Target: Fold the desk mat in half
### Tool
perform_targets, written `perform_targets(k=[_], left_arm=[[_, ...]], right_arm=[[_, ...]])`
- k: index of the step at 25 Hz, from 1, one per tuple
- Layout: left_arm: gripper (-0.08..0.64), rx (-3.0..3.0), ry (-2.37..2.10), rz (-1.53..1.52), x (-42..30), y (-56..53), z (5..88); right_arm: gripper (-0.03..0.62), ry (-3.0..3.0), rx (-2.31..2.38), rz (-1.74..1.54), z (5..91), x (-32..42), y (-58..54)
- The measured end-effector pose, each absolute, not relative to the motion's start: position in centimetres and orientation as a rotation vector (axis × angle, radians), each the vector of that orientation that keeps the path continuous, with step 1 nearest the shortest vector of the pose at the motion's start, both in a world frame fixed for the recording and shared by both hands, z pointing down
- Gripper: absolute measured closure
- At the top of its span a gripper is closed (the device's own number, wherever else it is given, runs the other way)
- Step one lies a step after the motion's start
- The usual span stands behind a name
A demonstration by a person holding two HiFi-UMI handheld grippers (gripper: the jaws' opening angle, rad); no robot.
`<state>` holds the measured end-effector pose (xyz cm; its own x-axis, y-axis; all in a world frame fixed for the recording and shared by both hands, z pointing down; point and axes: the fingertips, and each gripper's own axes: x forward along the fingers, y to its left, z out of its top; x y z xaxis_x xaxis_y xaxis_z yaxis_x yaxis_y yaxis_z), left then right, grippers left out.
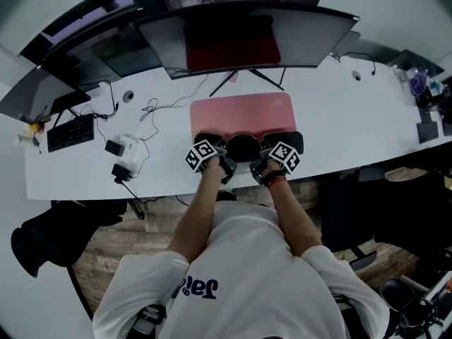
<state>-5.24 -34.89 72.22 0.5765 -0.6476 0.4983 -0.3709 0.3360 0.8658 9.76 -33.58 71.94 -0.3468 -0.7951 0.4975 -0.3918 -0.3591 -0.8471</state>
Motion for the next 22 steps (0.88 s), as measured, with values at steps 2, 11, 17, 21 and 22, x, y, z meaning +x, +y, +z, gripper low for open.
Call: perform_targets(k=[2, 11, 17, 21, 22], left_arm=[[0.529, 1.273, -1.008, -0.235, -5.2, -35.4, 72.1], [0.529, 1.267, -1.003, -0.276, -5.8, -37.2, 71.9], [0.529, 1.268, -0.999, -0.288, -6.0, -38.2, 71.8], [0.529, 1.264, -1.002, -0.309, -6.0, -39.2, 71.6], [0.529, 1.265, -1.004, -0.312, -6.0, -39.4, 71.5]], right_arm=[[0.555, 1.545, -1.560, -1.749, 71.8, 9.9, -34.1], [0.557, 1.558, -1.557, -1.730, 71.6, 9.7, -36.1], [0.557, 1.557, -1.559, -1.733, 71.8, 9.6, -37.2], [0.557, 1.576, -1.544, -1.732, 71.5, 9.6, -38.5], [0.557, 1.579, -1.539, -1.732, 71.4, 9.6, -38.7]])
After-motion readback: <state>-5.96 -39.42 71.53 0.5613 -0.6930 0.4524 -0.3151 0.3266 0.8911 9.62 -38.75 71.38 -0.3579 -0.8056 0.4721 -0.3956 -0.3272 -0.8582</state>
